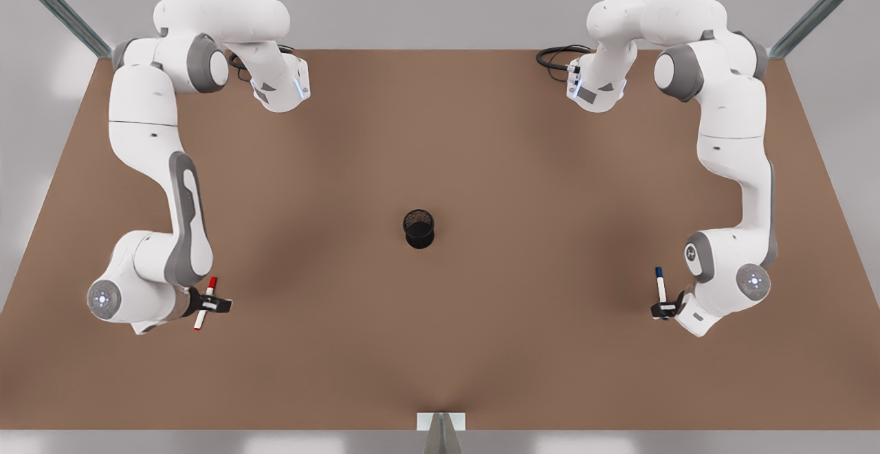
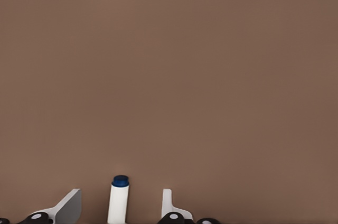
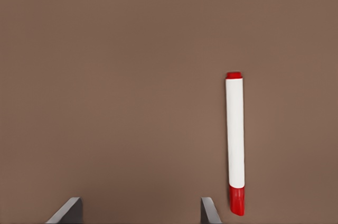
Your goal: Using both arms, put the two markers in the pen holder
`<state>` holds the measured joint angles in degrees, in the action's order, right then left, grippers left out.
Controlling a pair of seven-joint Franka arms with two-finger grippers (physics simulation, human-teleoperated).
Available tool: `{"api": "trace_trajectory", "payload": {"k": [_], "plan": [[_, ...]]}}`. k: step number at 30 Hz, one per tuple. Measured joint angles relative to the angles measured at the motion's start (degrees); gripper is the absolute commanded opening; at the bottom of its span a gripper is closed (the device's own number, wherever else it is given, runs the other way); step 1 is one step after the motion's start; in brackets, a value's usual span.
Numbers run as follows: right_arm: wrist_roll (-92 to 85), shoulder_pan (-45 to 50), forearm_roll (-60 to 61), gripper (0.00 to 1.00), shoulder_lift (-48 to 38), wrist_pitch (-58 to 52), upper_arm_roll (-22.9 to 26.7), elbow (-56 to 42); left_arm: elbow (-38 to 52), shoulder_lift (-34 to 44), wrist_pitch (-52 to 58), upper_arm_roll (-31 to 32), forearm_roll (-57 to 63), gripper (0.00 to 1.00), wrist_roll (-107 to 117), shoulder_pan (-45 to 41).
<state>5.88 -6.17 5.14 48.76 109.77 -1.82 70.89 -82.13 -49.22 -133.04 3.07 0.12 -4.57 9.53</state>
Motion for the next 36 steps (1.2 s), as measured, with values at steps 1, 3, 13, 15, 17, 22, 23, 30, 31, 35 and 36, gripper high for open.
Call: {"api": "trace_trajectory", "payload": {"k": [1,3,13,15,17,22,23,30,31,35,36], "plan": [[0.0,-0.4,0.3,0.9,0.7,0.9,0.0,-0.5,0.0,-0.1,0.0,0.0,-0.1,0.76,-0.2,0.0],[0.1,-1.1,0.7,1.0,1.8,2.9,0.1,-0.9,-0.1,-0.1,0.0,0.0,-0.2,0.71,-0.5,0.0],[-1.4,-2.7,-4.6,1.0,5.6,12.3,1.2,-1.7,-0.2,-0.2,0.0,-0.1,0.0,0.49,-1.5,0.0],[-2.0,-2.8,-5.4,1.0,6.6,14.3,1.3,-1.6,-0.1,-0.4,0.0,-0.1,0.0,0.49,-1.7,0.0],[-2.6,-2.9,-5.7,0.93,7.5,15.7,1.3,-1.7,-0.1,-0.6,-0.1,-0.1,0.0,0.49,-1.8,0.0],[-3.7,-3.2,-5.5,0.81,8.5,17.5,1.3,-1.7,-0.1,-1.0,-0.1,-0.1,0.0,0.38,-2.1,0.0],[-3.9,-3.3,-5.4,0.76,8.6,17.7,1.3,-1.7,0.0,-1.0,-0.1,-0.1,0.0,0.37,-2.1,0.0],[-5.0,-3.2,-5.1,0.63,8.7,18.5,1.3,-1.8,0.0,-1.3,-0.1,-0.2,0.1,0.33,-2.3,0.0],[-5.1,-3.2,-5.1,0.63,8.7,18.5,1.3,-1.8,0.0,-1.3,-0.1,-0.2,0.1,0.33,-2.4,0.0],[-5.4,-3.1,-5.1,0.63,8.7,18.7,1.3,-1.8,0.1,-1.6,-0.1,-0.2,0.3,0.23,-2.3,0.0],[-5.5,-3.1,-5.2,0.63,8.8,18.7,1.3,-1.8,0.1,-1.6,-0.1,-0.1,0.4,0.21,-2.2,0.0]]}}
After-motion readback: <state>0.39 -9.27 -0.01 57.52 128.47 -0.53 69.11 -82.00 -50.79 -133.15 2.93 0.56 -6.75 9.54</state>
